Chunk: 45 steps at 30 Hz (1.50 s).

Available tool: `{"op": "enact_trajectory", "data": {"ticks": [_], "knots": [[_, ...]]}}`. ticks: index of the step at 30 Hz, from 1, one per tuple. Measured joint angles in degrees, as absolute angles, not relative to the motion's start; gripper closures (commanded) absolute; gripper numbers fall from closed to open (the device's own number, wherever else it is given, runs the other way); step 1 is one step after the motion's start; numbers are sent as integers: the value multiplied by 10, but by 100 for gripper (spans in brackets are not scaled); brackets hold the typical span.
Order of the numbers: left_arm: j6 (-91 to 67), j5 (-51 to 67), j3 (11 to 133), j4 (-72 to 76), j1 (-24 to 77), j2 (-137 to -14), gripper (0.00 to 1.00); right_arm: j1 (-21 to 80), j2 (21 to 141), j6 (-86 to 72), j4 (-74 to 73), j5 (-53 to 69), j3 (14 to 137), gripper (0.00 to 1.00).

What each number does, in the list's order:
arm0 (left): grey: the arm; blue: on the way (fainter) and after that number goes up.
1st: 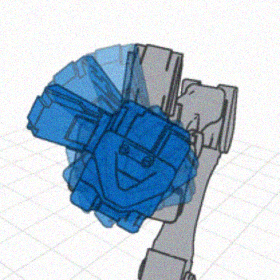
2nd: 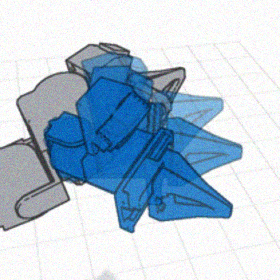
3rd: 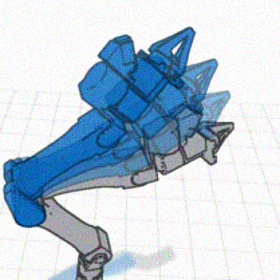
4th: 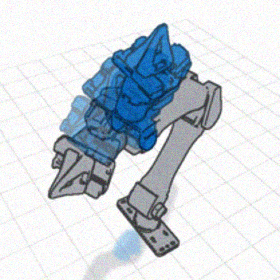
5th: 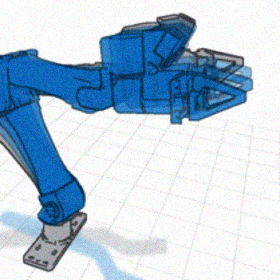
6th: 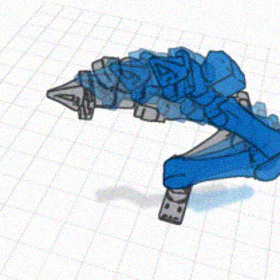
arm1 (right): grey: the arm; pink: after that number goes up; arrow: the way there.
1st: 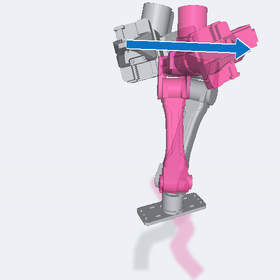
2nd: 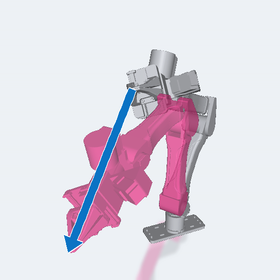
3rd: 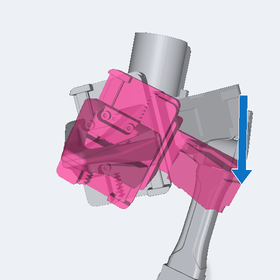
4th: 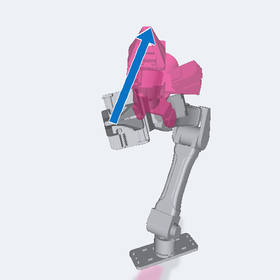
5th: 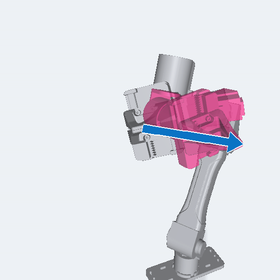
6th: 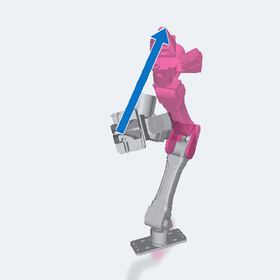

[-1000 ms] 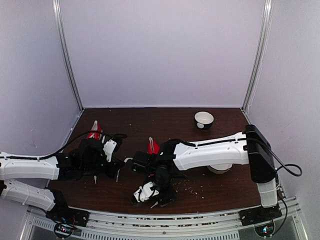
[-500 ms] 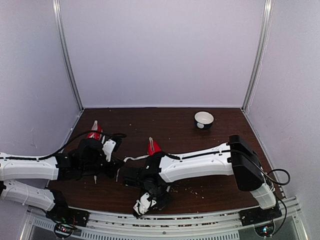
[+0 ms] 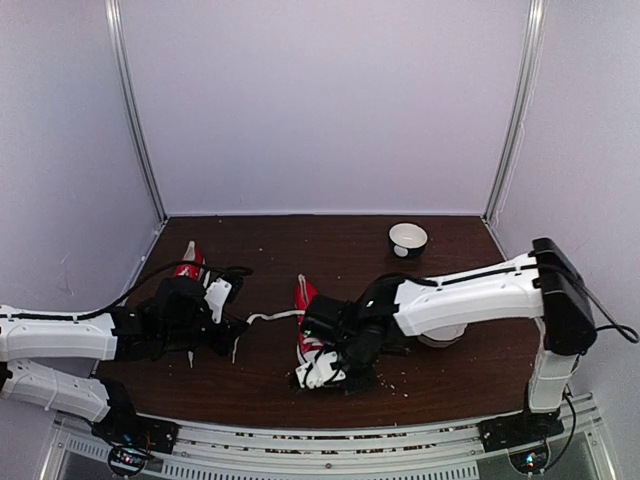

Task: Tie the shoes
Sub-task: Pick up the shoelace from the center of the board, then move the shoe to the center of the board.

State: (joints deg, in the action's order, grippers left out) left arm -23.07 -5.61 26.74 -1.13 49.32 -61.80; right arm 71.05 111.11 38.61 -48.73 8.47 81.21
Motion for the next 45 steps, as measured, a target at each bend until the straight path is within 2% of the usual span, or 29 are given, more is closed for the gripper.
{"op": "enact_trajectory", "data": {"ticks": [7, 15, 19, 26, 33, 45], "knots": [[-230, -64, 267, -11, 493, -626, 100, 574, 903, 249, -321, 116, 657, 100], [-224, -82, 270, -9, 493, -659, 100, 481, 820, 86, -132, 91, 562, 100], [-224, -76, 302, -3, 493, -741, 100, 479, 850, 29, -58, 64, 562, 100], [-244, -8, 371, 26, 503, -918, 100, 501, 1009, -30, -55, 73, 616, 100], [-260, 27, 400, 47, 507, -951, 100, 536, 1052, -68, -71, 102, 621, 100], [-254, 87, 438, 67, 541, -998, 100, 560, 1022, -107, -18, 124, 557, 100]]}}
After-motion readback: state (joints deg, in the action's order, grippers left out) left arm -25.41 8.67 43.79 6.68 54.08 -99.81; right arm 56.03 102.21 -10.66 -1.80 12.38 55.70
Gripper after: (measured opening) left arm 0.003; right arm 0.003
